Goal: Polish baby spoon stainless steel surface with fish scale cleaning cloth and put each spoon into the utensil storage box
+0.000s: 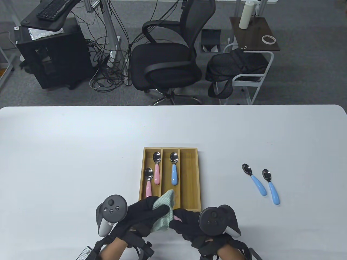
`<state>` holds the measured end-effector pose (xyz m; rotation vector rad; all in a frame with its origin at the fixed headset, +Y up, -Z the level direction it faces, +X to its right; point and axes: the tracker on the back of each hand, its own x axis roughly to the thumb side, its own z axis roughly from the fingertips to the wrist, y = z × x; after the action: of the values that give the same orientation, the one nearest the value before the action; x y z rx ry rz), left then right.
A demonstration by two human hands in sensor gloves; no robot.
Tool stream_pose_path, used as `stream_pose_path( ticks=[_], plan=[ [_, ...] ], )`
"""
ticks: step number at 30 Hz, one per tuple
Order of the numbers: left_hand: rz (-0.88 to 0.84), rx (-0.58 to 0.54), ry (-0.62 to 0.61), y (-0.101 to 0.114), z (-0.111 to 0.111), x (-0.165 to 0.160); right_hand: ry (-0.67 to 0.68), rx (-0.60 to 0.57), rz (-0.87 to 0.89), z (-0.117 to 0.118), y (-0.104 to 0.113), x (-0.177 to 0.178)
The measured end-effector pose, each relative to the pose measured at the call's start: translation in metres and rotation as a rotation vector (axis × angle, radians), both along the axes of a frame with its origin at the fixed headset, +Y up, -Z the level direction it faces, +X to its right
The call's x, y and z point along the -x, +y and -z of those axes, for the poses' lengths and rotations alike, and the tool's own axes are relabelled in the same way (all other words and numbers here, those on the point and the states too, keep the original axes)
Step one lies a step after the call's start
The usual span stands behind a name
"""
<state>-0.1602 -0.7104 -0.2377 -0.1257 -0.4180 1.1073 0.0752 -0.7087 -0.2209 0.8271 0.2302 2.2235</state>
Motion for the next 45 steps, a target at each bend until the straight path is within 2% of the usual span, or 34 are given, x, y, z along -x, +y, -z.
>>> stream_pose_path(
  ticks=[4, 9, 13, 20, 27, 31, 34, 40, 45],
  plan=[
    [-0.027, 0.01, -0.038, 0.0, 0.0, -0.001, -0.008, 0.0, 0.008, 0.002, -0.001, -0.002],
    [-0.136, 0.128, -0.148, -0.008, 0.007, 0.0, -0.019, -0.002, -0.002, 0.003, -0.001, -0.003],
    [-0.187, 0.16, -0.167, -0.01, 0.009, 0.003, -0.023, -0.011, -0.006, 0.002, 0.001, -0.004],
    [-0.095, 0.107, -0.103, -0.009, 0.008, 0.003, 0.0, 0.003, -0.028, 0.002, -0.001, -0.002],
    [0.055, -0.04, -0.009, -0.002, 0.002, 0.002, 0.006, 0.023, -0.02, 0.001, -0.002, 0.001],
    [0.091, -0.054, -0.002, -0.002, 0.001, -0.001, 0.002, 0.029, -0.02, 0.003, -0.003, -0.001],
    [0.028, -0.008, -0.025, -0.003, 0.001, 0.0, -0.008, 0.018, -0.008, 0.004, -0.001, -0.002],
    [-0.179, 0.184, -0.122, -0.012, 0.006, -0.002, -0.032, 0.016, 0.012, 0.007, 0.001, -0.008],
    [-0.327, 0.348, -0.15, -0.024, 0.01, 0.0, -0.052, -0.015, 0.007, 0.005, 0.002, -0.007]
  ],
)
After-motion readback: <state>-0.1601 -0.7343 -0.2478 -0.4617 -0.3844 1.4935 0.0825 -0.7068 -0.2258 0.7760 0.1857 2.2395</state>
